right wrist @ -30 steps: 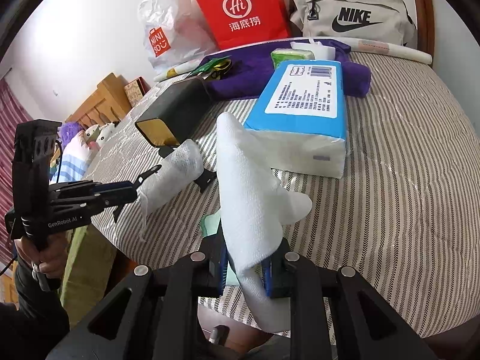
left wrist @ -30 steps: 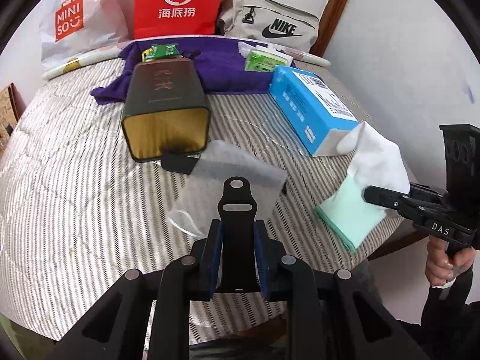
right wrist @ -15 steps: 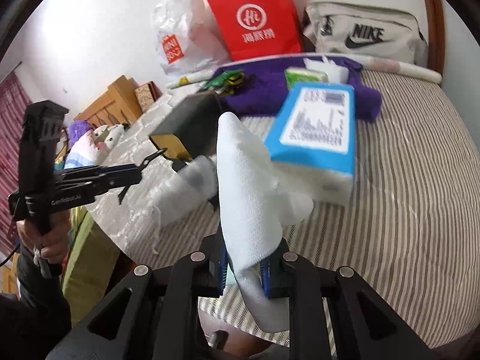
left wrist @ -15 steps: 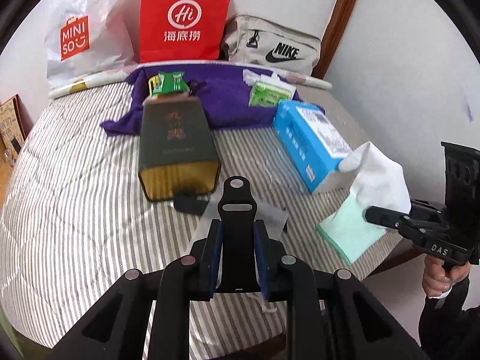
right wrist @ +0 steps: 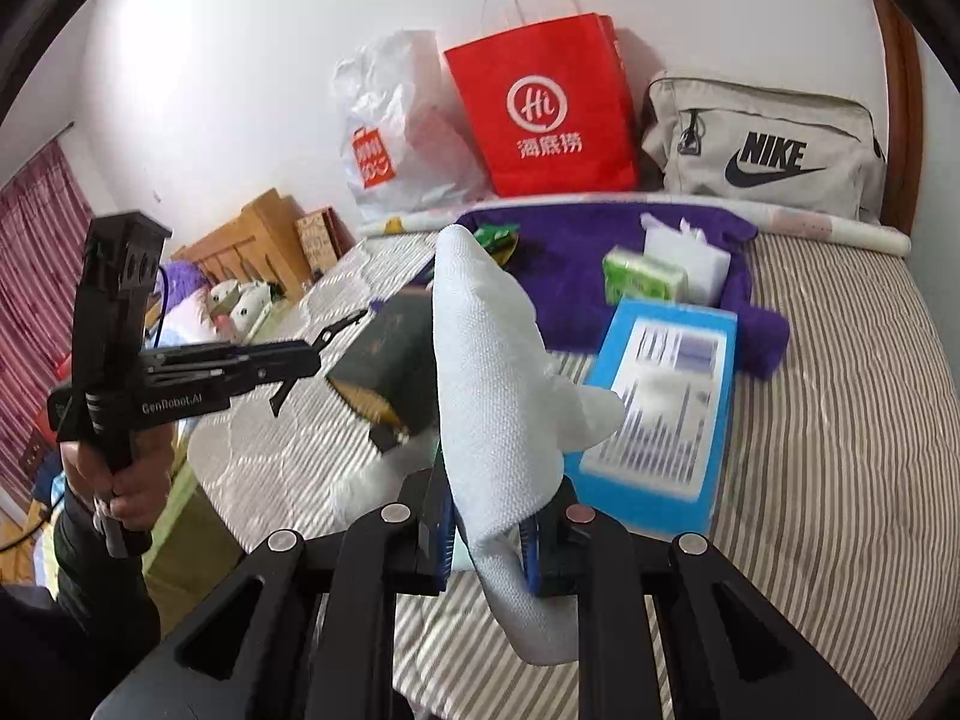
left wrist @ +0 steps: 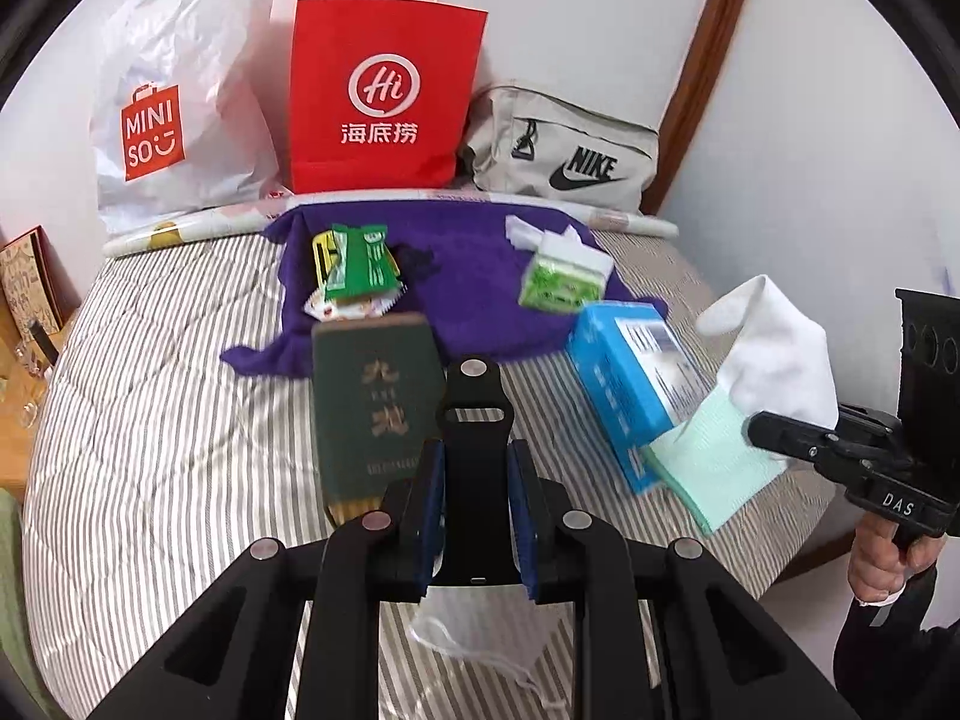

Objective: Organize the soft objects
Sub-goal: 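Lower the glove onto the purple towel and open the right gripper while the left gripper opens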

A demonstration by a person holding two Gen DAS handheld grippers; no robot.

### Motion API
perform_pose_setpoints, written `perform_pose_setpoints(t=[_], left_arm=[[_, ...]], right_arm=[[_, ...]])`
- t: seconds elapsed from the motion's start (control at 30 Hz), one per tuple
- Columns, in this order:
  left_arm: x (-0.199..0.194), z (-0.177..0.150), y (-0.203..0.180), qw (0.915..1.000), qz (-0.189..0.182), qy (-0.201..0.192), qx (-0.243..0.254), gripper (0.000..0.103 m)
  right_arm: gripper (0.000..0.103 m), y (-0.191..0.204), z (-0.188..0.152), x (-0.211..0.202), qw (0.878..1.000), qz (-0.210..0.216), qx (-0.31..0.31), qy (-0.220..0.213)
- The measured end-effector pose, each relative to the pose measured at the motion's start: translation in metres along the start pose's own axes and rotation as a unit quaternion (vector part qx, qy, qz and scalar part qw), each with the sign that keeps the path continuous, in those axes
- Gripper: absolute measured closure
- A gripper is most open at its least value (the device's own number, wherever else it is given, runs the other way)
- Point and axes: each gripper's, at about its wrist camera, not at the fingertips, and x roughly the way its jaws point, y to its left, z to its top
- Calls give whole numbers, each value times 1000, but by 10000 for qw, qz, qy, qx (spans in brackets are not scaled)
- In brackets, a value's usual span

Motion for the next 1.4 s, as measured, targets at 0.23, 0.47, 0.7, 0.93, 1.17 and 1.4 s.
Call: perform_pose_setpoints(t=[0.23,0.47,0.7,0.93,1.17,1.4], left_arm=[[16,26,11,9995,-63,57,-299,83],[34,53,17,9992,-21,49,-392,83],[57,76,25,9989,11,116,-460,83],[86,97,32,9985,45,239,-483,83],[119,119,40,9980,61,395,-492,83],[146,134,48,9971,62,575,-499,83]], right_arm=[[85,-14,36,11,9999,-41,79,-82],[85,-26,66,27,9998,-113,14,-153],[85,-43,94,45,9996,-150,101,-199],[85,-60,120,74,9995,-234,160,-139],[85,-78,150,105,9993,-213,278,-123],[84,-89,174,144,9987,-197,465,17]])
